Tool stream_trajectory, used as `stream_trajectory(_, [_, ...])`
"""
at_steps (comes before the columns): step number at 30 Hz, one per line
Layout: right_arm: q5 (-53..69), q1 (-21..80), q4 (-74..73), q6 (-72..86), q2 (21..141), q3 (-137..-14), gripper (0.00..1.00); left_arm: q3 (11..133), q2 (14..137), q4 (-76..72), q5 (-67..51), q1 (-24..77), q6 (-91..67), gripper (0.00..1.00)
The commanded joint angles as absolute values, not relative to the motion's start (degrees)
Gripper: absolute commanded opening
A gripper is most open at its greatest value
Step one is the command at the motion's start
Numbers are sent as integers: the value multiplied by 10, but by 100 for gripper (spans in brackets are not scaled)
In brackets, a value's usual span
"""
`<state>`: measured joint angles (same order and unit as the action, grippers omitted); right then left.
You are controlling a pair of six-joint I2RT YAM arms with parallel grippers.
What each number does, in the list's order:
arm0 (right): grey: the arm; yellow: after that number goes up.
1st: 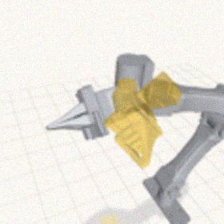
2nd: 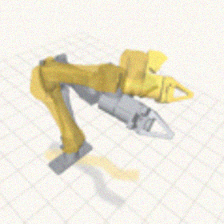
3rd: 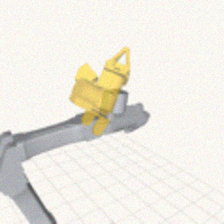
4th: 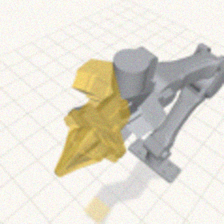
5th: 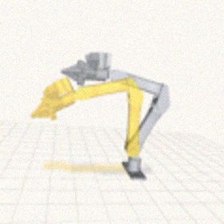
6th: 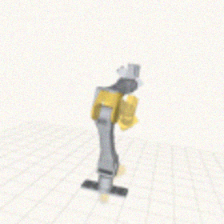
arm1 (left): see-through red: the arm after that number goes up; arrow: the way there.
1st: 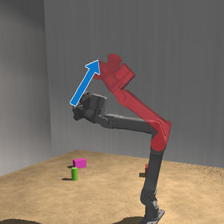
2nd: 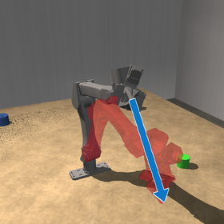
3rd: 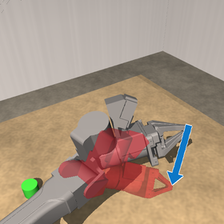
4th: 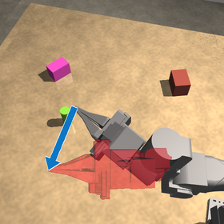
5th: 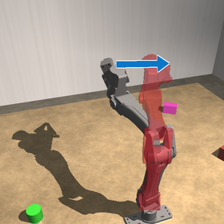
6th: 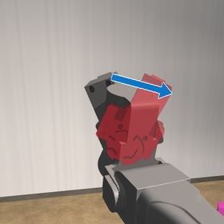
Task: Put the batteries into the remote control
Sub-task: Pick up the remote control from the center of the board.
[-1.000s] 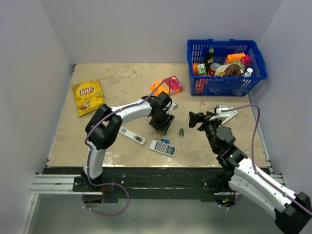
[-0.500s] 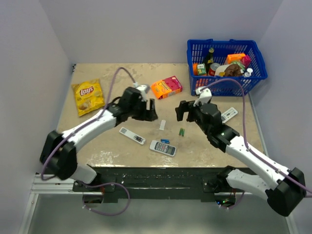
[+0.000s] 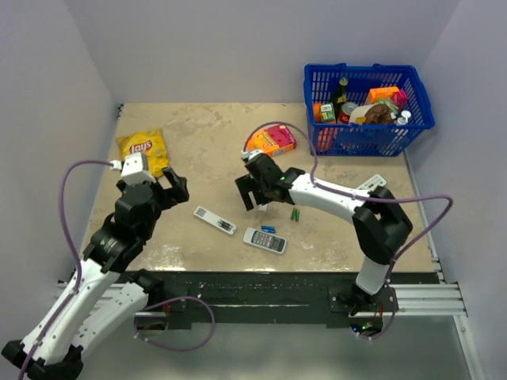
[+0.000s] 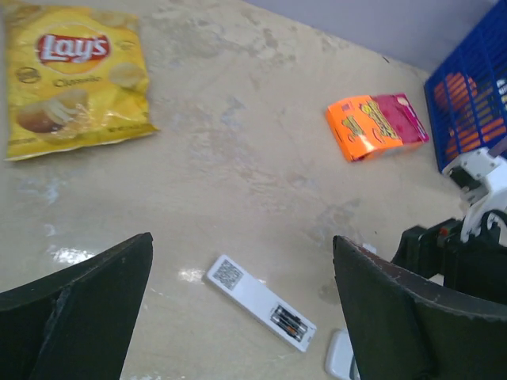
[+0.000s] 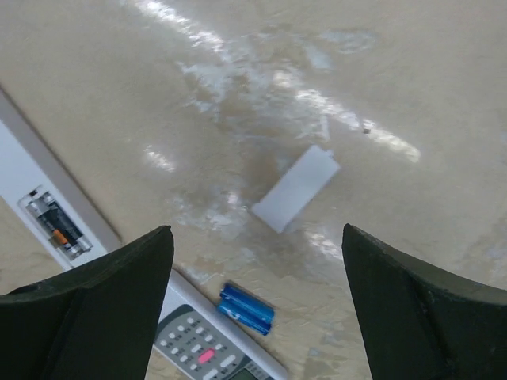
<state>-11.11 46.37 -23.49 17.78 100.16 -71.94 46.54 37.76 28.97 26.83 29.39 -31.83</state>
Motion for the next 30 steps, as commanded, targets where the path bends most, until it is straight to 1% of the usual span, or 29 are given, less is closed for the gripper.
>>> stream_trajectory(1, [-82, 530, -267, 130, 1049, -821, 89, 427, 318, 309, 376, 295, -315, 100])
stream_trajectory(2, [-77, 544, -279, 120, 1063, -852, 87, 425, 297, 309, 376, 294, -316, 100])
stream_trajectory(3, [-64, 552, -285, 103, 1092, -864, 86, 423, 288, 309, 376, 295, -319, 100])
stream_trajectory(5, [-58, 569, -290, 91, 1111, -886, 84, 420, 263, 310, 377, 295, -324, 100])
stream_trajectory(9, [-23, 591, -289, 62, 1142, -900, 79, 412, 227, 309, 377, 295, -338, 100])
stream_trajectory(12, [-13, 602, -296, 49, 1163, -912, 78, 408, 207, 298, 367, 294, -336, 100])
stream_trajectory(17, [-47, 606, -319, 40, 1195, -932, 77, 394, 178, 272, 345, 294, -315, 100])
stream_trajectory(23, [-45, 607, -321, 28, 1198, -911, 63, 381, 165, 254, 314, 295, -308, 100])
stream_trajectory(24, [-43, 607, -318, 27, 1196, -905, 57, 380, 166, 255, 309, 295, -310, 100])
stream_trajectory(26, [-49, 611, -315, 25, 1195, -895, 51, 380, 168, 257, 296, 295, -315, 100])
stream_trajectory(27, [-50, 612, -315, 25, 1194, -892, 39, 380, 170, 257, 293, 294, -322, 100])
stream_trajectory(29, [-51, 613, -297, 22, 1186, -876, 23, 378, 171, 260, 283, 294, -333, 100])
stream_trajectory(30, [-51, 613, -293, 22, 1173, -871, 11, 376, 174, 261, 280, 294, -350, 100])
